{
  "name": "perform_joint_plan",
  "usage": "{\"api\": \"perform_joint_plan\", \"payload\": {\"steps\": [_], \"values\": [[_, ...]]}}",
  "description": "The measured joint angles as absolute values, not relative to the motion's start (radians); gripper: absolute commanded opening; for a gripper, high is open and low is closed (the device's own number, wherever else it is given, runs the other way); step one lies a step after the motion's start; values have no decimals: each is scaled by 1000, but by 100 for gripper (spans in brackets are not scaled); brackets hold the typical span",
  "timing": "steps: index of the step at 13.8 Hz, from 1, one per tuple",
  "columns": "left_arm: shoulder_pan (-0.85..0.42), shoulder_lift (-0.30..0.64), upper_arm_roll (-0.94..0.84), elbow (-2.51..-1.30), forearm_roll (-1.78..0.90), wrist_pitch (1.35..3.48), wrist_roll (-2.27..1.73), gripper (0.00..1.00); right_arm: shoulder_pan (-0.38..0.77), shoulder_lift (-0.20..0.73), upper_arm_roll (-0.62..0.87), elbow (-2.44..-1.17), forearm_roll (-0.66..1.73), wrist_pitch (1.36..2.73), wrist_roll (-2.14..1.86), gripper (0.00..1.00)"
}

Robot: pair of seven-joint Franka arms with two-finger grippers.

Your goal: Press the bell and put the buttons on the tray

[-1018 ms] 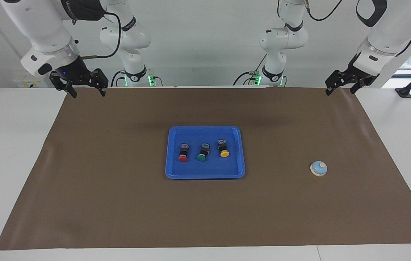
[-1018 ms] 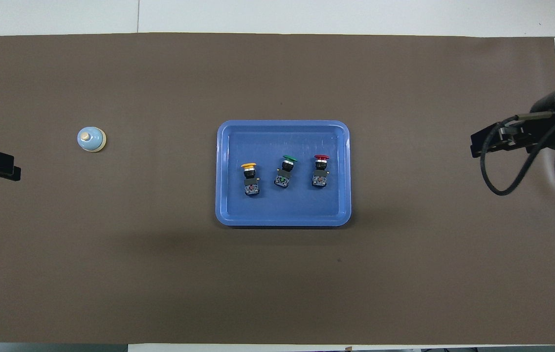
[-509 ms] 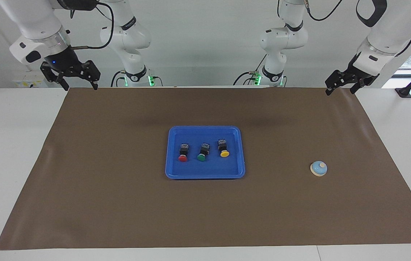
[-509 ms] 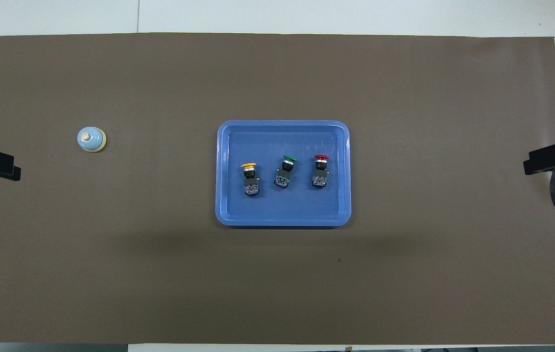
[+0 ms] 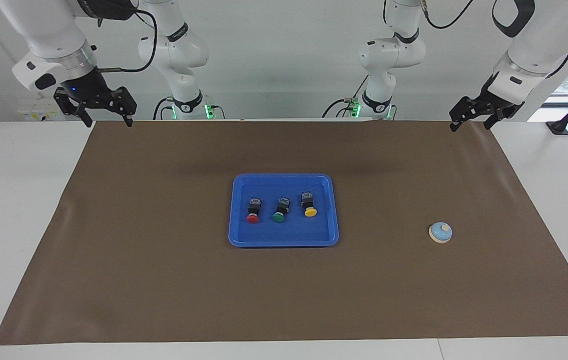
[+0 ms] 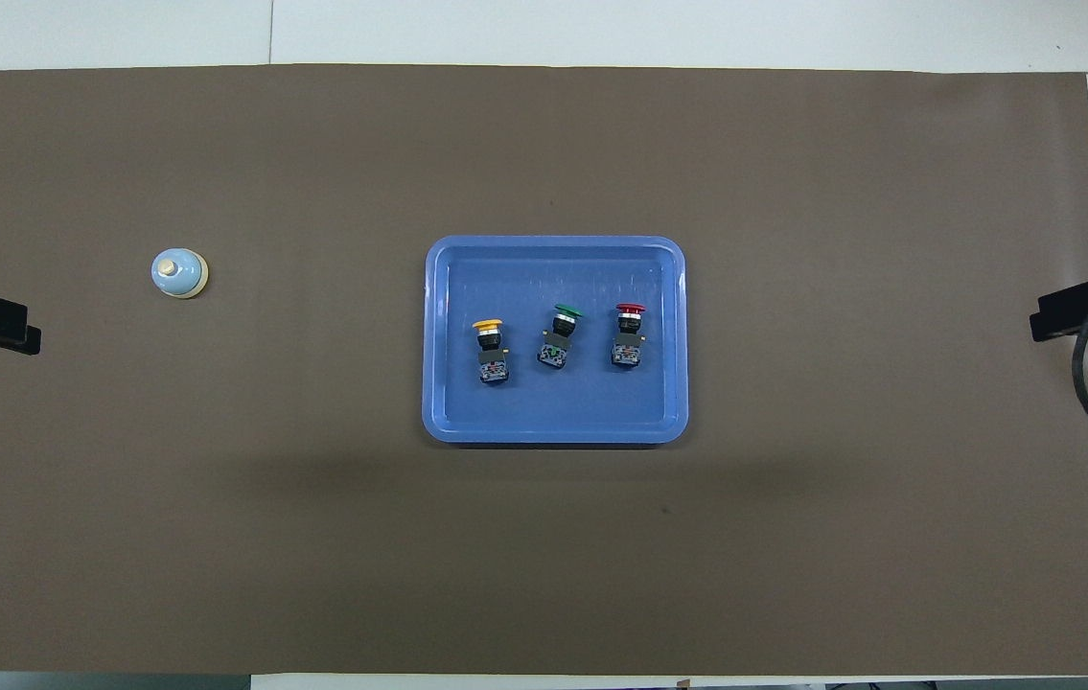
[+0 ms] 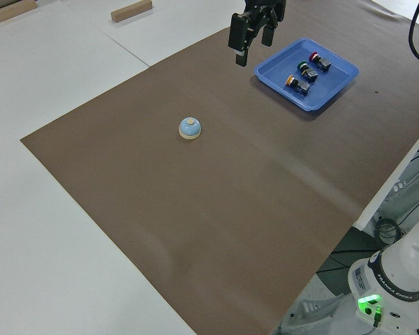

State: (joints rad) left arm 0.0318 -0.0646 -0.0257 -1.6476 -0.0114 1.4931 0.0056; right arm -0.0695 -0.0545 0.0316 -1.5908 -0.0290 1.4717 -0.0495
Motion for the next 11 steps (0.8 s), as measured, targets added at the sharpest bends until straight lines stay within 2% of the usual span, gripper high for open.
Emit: {"api": "perform_joint_plan", "payload": {"steps": [3, 4, 5, 6, 11], "values": [[31, -65, -29, -1648, -11, 1497, 6, 100, -70, -55, 32, -1591, -29, 1472, -49, 100], [30, -65, -32, -1647, -11, 1508, 6, 94, -70, -55, 32, -1591, -29, 1472, -49, 100], [29, -65, -35, -1649, -11, 1532, 6, 40, -70, -55, 32, -1591, -29, 1472, -49, 100], [28, -65, -38, -1655, -11, 1560, 6, 0, -70, -55, 32, -1591, -29, 1472, -49, 100], [33, -45, -28, -1692, -11, 1706, -13, 0, -70, -55, 31, -1591, -29, 1470, -49, 100]]}}
